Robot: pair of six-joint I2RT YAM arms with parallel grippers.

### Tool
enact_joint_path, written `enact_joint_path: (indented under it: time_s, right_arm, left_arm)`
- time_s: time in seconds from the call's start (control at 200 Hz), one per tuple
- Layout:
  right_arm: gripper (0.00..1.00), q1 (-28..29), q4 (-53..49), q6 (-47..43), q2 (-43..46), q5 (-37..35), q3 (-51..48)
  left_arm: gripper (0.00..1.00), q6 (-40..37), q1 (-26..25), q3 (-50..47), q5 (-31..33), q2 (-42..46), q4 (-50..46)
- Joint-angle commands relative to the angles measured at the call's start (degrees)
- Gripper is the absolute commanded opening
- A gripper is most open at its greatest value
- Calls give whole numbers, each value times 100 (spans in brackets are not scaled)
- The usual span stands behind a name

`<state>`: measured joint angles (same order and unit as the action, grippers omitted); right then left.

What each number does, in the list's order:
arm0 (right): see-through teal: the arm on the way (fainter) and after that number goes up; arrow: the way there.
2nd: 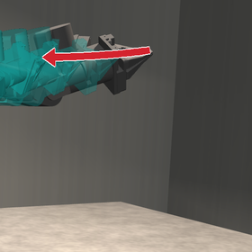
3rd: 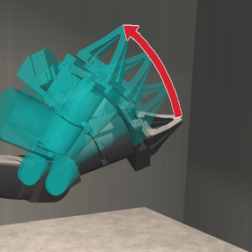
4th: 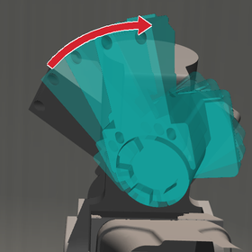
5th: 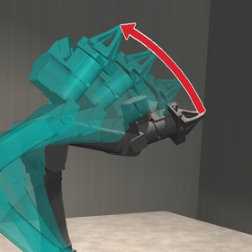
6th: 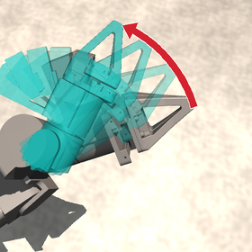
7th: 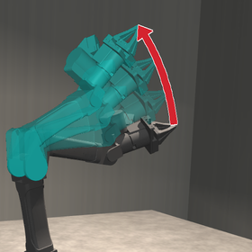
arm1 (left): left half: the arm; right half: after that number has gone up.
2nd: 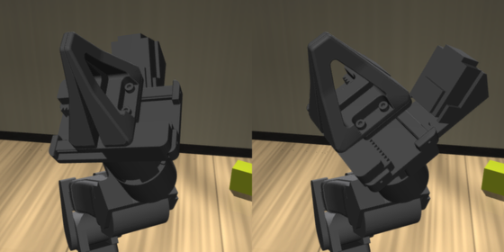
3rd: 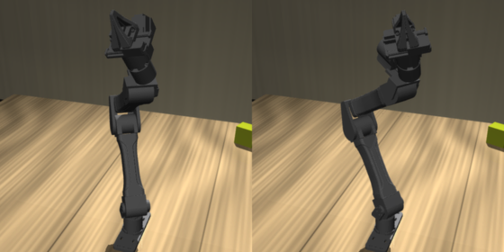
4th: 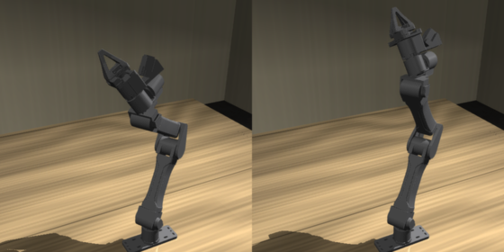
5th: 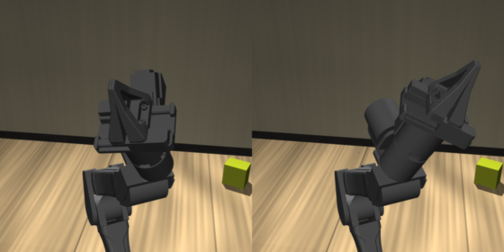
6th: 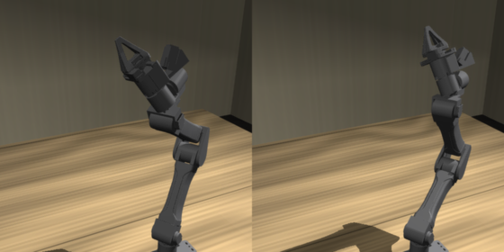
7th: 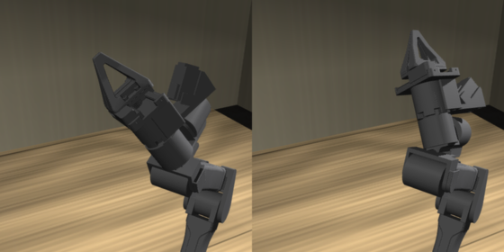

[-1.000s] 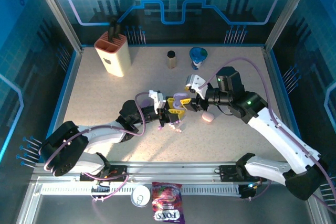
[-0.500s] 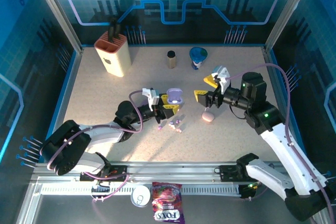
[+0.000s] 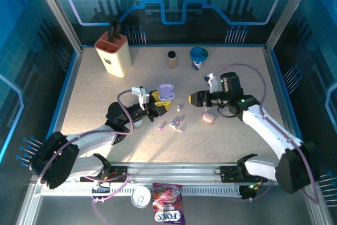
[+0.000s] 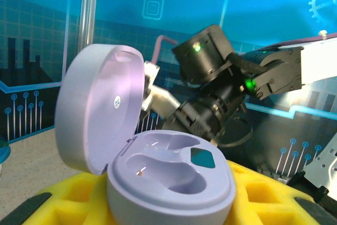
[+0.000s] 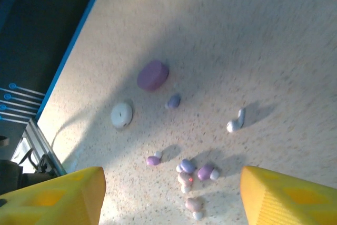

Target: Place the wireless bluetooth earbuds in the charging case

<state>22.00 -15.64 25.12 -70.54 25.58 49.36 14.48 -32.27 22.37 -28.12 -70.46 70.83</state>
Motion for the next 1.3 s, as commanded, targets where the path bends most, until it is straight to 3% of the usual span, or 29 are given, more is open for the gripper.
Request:
enact_joint_path:
  time_s: [0.0, 0.385, 0.795, 1.296]
  right_arm:
    - [67, 374, 437, 537, -551, -87, 6]
    - [56, 1307, 1773, 2143, -2641, -927, 512]
    - [46, 1827, 1652, 2695, -4046, -1092, 1612]
    - [41, 1957, 1519, 2923, -4727, -894, 2174]
  left_arm:
    - [34, -96, 140, -140, 11, 192, -10]
    - [34, 46, 678, -281, -2, 514, -183]
    - [34, 19, 1140, -368, -425, 558, -192]
    - [34, 29, 1250, -427, -562, 519, -17]
